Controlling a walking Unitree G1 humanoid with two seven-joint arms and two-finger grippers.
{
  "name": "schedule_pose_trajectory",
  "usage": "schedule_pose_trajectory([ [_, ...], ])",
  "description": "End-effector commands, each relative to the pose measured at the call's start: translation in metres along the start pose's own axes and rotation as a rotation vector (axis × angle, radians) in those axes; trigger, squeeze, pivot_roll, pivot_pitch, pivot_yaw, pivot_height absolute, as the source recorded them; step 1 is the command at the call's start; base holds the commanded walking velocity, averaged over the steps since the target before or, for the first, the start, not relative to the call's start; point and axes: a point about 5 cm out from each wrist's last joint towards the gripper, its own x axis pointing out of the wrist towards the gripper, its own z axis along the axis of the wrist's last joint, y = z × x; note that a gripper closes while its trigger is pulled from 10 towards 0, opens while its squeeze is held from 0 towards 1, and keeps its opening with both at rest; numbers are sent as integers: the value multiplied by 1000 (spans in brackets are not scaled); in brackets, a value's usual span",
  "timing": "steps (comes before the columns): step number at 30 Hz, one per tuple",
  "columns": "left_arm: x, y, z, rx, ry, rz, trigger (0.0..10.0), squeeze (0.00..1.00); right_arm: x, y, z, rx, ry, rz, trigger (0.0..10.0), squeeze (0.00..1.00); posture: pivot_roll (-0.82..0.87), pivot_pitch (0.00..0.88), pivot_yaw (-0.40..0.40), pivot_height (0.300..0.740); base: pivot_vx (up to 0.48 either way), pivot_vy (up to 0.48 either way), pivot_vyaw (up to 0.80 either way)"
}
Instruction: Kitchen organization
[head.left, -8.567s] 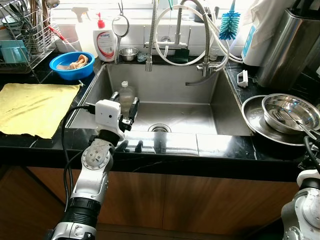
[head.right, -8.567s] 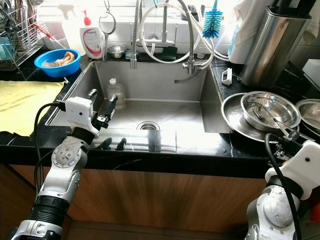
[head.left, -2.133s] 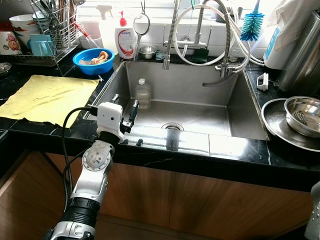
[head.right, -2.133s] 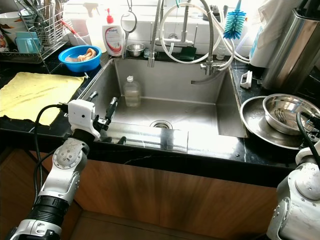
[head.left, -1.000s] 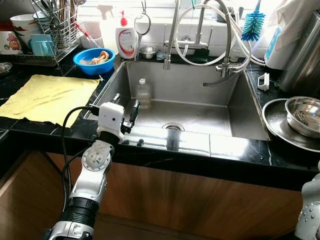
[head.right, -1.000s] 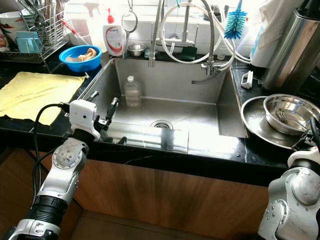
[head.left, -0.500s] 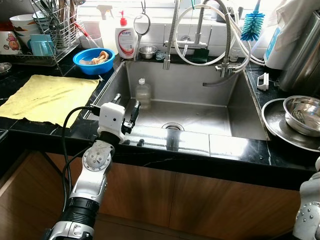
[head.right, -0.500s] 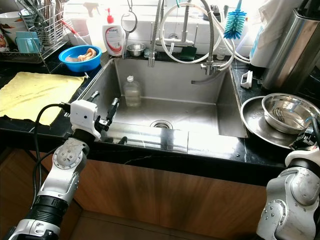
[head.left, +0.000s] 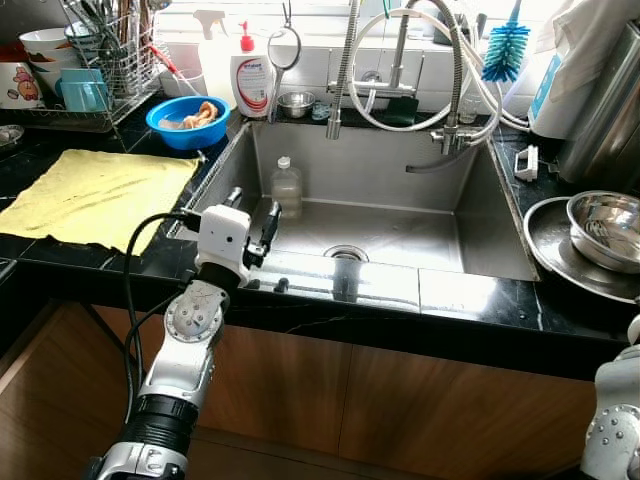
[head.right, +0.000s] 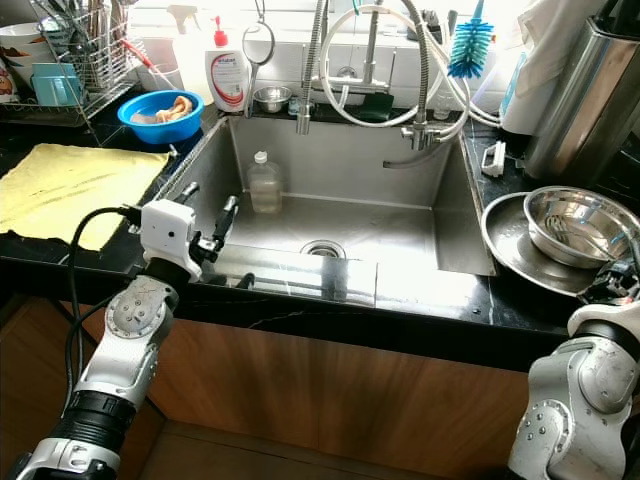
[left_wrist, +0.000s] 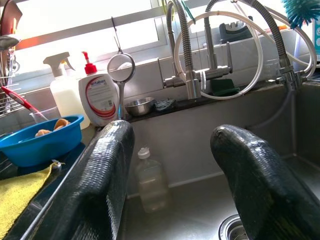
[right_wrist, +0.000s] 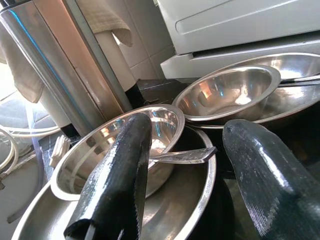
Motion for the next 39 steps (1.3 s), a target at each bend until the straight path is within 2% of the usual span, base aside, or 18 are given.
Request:
schedule_pose_trajectory([
  [1, 0, 2, 1, 11, -4, -1, 10000, 0, 0, -1, -3, 8, 20, -11, 10000, 0, -5, 0, 7, 740, 0, 0, 0],
  [21, 1, 1, 1, 11, -7, 0, 10000, 0, 0, 6, -10, 33, 60, 29, 10000, 0, -3, 0, 5, 740, 0, 0, 0],
  [22, 1, 1, 1, 10, -7, 1, 10000, 0, 0, 6, -10, 33, 60, 29, 8941, 0, -3, 0, 5, 740, 0, 0, 0],
  [23, 1, 1, 1, 10, -7, 1, 10000, 0, 0, 5, -10, 32, 60, 28, 2824, 0, -3, 0, 5, 740, 0, 0, 0],
  [24, 0, 1, 1, 8, -7, 1, 10000, 0, 0, 5, -10, 32, 60, 26, 0, 0, -3, 0, 5, 740, 0, 0, 0],
  [29, 0, 1, 1, 10, -5, 1, 10000, 0, 1, 4, -9, 33, 51, 24, 0, 0, -1, 0, 6, 740, 0, 0, 0],
  [30, 0, 1, 1, 10, -5, 0, 10000, 0, 1, 4, -9, 33, 47, 22, 588, 0, -1, 0, 6, 740, 0, 0, 0],
  [32, 0, 1, 1, 10, -5, 0, 10000, 0, 1, 3, -7, 34, 42, 19, 471, 0, -4, 0, 6, 740, 0, 0, 0],
  [33, 0, 1, 1, 9, -5, -1, 10000, 0, 2, 3, -7, 32, 38, 18, 1608, 0, -2, 0, 6, 740, 0, 0, 0],
  [34, 0, 1, 1, 9, -5, -1, 10000, 0, 2, 3, -7, 32, 38, 18, 1608, 0, -2, 0, 6, 740, 0, 0, 0],
  [35, 0, 1, 1, 10, -3, -2, 10000, 0, 3, 1, -6, 26, 34, 12, 8824, 0, -3, 0, 6, 740, 0, 0, 0],
  [36, 0, 1, 1, 10, -2, -4, 10000, 0, 4, 0, -6, 23, 33, 8, 10000, 0, -3, 0, 6, 740, 0, 0, 0],
  [39, 0, 1, 0, 10, -1, -3, 10000, 0, 4, -1, -7, 19, 35, 0, 10000, 0, -2, 0, 6, 740, 0, 0, 0],
])
